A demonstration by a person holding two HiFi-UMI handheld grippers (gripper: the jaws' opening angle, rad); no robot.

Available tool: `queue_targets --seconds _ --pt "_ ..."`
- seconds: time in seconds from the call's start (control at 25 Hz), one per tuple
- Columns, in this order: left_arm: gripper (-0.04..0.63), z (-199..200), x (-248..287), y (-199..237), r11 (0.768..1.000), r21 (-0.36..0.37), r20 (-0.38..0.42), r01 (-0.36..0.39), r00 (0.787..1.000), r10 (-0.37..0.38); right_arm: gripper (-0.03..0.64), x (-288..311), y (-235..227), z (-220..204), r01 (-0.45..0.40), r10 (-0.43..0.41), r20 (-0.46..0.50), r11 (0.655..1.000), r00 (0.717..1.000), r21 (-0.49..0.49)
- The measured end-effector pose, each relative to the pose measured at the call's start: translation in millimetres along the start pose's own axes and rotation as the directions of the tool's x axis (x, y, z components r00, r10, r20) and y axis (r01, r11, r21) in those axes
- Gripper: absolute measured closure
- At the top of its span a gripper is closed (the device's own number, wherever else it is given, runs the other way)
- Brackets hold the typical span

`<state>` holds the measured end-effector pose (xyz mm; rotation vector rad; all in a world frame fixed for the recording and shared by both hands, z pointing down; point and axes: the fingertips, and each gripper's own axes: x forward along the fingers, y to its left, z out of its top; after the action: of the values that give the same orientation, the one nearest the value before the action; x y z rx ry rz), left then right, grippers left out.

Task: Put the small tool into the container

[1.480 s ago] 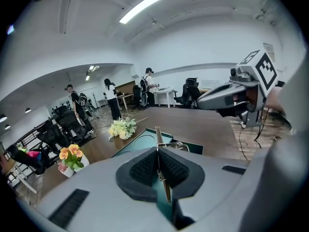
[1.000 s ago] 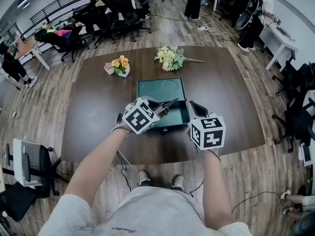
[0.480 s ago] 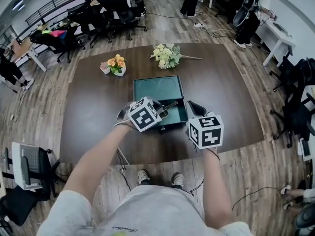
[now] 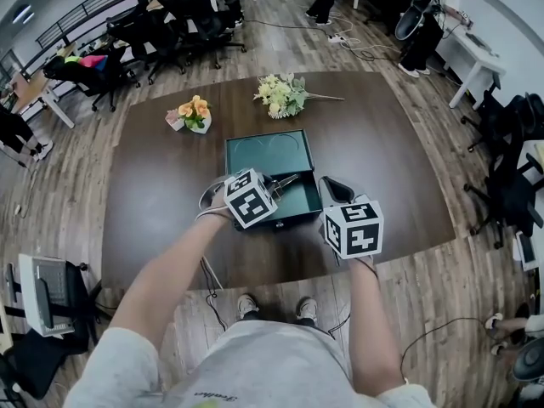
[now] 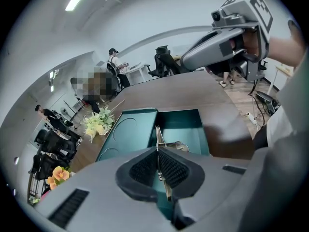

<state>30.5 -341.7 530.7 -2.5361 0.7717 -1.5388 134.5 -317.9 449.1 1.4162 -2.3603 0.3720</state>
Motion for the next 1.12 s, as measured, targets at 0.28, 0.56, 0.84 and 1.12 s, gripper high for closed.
queue_targets --seconds 0.28,0.56,0.84,1.12 --pt "0.591 -1 5 4 1.000 -0.017 -0.003 -0.001 1.000 0.001 0.614 1 1 -1 -0.001 0.001 -0.007 1.000 1.000 -0.008" --pt "0.590 1 11 3 1.000 -0.008 -0.007 0.007 1.000 -0.007 0.614 -1 -4 -2 0.007 -0.007 -0.008 1.000 1.000 0.001" --pt "0.589 4 14 3 1.000 -0.012 -0.006 0.007 1.000 -0.007 0.614 -2 -5 -5 0.010 -0.010 -0.011 1.000 1.000 0.007" --pt "0.588 5 17 0 1.000 -0.014 -0.011 0.016 1.000 -0.016 0.614 -5 -8 -9 0.010 -0.009 -0.018 1.000 1.000 0.023"
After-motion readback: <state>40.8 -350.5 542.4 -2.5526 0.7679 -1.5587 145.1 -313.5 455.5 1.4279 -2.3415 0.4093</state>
